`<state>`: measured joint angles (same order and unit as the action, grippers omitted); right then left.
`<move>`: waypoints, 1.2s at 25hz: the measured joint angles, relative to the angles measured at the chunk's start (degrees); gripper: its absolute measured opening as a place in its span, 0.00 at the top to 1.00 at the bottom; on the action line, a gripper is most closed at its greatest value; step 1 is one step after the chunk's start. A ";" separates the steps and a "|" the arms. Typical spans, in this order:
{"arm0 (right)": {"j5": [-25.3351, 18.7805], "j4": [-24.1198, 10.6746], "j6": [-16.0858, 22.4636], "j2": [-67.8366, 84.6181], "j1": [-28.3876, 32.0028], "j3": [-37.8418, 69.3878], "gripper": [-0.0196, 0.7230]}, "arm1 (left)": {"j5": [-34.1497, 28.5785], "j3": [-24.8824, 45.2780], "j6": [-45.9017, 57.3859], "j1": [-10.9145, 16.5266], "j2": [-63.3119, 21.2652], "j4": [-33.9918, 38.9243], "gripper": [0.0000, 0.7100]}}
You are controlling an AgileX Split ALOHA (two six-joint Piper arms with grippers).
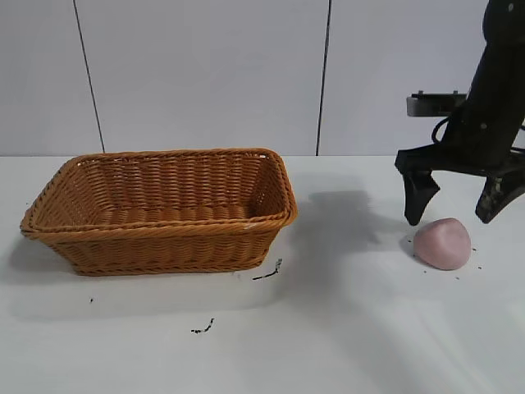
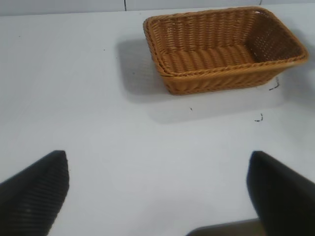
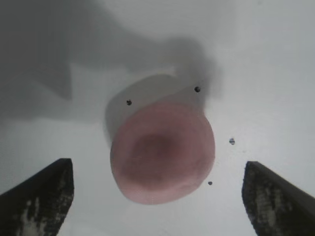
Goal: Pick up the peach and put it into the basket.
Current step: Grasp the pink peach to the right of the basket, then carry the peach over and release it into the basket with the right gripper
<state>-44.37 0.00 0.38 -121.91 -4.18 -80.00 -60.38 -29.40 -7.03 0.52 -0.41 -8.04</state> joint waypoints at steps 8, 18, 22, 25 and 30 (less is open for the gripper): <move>-0.89 0.00 0.00 2.75 0.00 -0.85 0.99 | 0.00 0.00 0.00 0.00 0.00 0.00 0.02; -17.70 0.00 0.00 8.81 -1.06 -21.28 0.99 | 0.00 0.00 0.00 0.00 0.00 0.00 0.02; -19.10 0.00 0.00 8.75 -5.29 -28.67 0.99 | 0.00 0.00 0.00 0.00 0.00 0.00 0.02; -19.35 0.00 0.00 8.05 -10.17 -33.22 0.99 | 0.00 0.00 0.00 0.00 0.00 0.00 0.02; -19.67 0.30 0.00 5.60 -19.03 -37.97 0.99 | 0.00 0.00 0.00 0.00 0.00 0.00 0.02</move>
<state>-64.05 0.30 0.38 -116.31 -23.22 -117.97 -60.38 -29.40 -7.03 0.52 -0.41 -8.04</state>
